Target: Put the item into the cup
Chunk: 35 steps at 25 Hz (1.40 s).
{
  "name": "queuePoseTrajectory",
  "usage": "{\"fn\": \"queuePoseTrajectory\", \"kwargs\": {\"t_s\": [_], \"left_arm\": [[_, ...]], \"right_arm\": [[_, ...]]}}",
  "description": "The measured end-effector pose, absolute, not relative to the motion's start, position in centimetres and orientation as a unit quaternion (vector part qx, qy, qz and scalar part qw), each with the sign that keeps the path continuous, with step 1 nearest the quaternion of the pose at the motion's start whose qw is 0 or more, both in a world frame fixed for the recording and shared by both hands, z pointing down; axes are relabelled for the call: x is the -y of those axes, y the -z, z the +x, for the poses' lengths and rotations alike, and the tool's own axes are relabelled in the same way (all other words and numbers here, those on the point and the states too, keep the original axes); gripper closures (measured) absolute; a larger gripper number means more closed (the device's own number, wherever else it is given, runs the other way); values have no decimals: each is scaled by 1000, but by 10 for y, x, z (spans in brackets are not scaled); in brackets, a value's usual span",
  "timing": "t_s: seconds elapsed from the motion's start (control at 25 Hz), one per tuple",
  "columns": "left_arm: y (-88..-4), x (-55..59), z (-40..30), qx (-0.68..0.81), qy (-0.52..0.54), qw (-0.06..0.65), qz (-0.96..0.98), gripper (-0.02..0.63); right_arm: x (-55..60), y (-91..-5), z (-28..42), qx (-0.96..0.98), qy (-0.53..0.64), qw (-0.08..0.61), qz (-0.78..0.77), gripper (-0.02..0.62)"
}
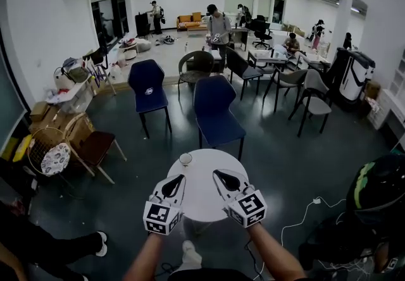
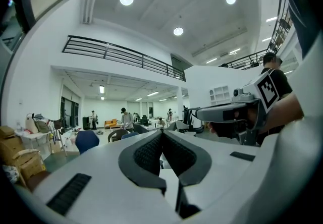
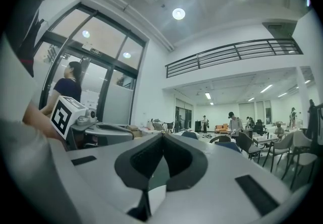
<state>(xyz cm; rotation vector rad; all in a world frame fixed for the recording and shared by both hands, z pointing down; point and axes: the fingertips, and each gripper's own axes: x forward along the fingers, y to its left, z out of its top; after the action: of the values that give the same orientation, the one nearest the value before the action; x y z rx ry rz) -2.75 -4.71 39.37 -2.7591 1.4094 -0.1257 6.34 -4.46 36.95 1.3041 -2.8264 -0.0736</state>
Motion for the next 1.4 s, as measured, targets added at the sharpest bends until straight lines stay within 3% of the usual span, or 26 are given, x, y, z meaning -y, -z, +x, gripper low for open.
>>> {"fn": "queuePoseTrajectory", "kwargs": {"t_s": [0.72, 1.4], "left_arm": [[-397, -77, 3, -461, 42, 20, -886, 591], [-391, -78, -15, -458, 51, 15, -887, 591]], "right_arm": [[-80, -372, 101, 907, 36, 14, 418, 578], [-71, -368, 88, 905, 13, -6, 425, 578]]}}
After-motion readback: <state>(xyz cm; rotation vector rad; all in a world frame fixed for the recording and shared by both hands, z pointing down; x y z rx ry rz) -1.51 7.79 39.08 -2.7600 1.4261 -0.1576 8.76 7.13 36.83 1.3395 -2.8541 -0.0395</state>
